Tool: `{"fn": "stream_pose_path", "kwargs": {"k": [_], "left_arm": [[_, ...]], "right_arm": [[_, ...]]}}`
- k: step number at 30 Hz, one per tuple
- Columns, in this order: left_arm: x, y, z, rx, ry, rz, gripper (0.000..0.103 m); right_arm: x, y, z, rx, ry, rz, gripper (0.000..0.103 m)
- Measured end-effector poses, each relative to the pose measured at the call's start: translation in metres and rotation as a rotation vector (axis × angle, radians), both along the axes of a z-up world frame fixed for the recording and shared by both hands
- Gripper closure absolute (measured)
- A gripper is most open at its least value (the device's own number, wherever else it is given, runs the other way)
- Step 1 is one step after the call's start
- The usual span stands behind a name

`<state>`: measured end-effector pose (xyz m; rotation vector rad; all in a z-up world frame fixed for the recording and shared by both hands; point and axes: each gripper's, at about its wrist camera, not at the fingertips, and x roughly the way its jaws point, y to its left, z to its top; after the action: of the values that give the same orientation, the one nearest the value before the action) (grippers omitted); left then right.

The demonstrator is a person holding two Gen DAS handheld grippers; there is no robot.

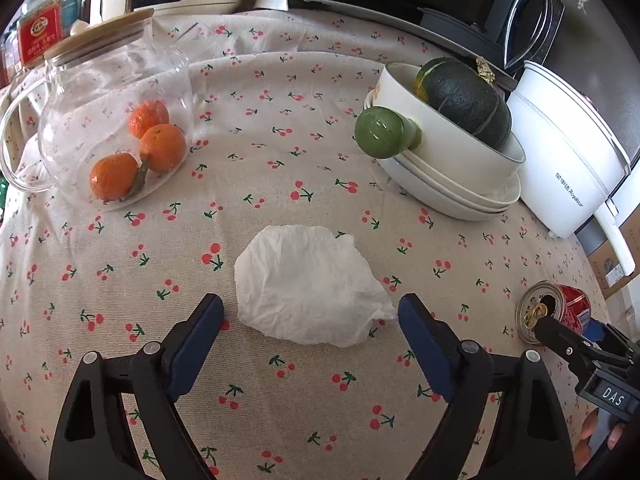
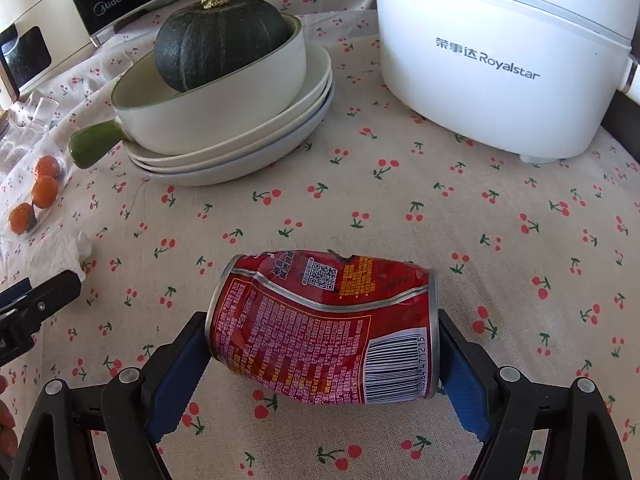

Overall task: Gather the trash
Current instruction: 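Grasp the white tissue with the left tool while the right tool grasps the DRINK MILK can, then carry the tissue and milk can over the white bin with both tools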

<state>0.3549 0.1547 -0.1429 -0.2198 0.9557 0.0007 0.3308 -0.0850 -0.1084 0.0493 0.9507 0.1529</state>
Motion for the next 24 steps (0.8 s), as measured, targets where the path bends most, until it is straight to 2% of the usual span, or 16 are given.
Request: {"fn": "stream_pose_path", "kwargs": {"k": [3, 4, 5, 18, 24], "left_arm": [[-0.001, -0.003, 0.001, 0.021, -0.012, -0.029, 0.038], [-0.001, -0.004, 0.001, 0.022, -0.006, -0.045, 0.05], [-0.001, -0.004, 0.002, 0.021, 0.004, -0.057, 0.056], [-0.054, -0.005, 0.032, -0.039, -0.019, -0.06, 0.059], [-0.088, -0.01, 0.046, -0.031, -0.021, -0.079, 0.059]], "right_arm": [[-0.003, -0.006, 0.001, 0.001, 0.003, -0.002, 0.015], [-0.004, -0.008, 0.002, 0.0, 0.003, -0.003, 0.015], [-0.005, -0.011, 0.003, -0.003, 0.002, -0.004, 0.015], [-0.047, -0.046, 0.036, -0.032, -0.044, -0.026, 0.016], [-0.076, -0.066, 0.049, -0.041, -0.054, -0.039, 0.016]]}}
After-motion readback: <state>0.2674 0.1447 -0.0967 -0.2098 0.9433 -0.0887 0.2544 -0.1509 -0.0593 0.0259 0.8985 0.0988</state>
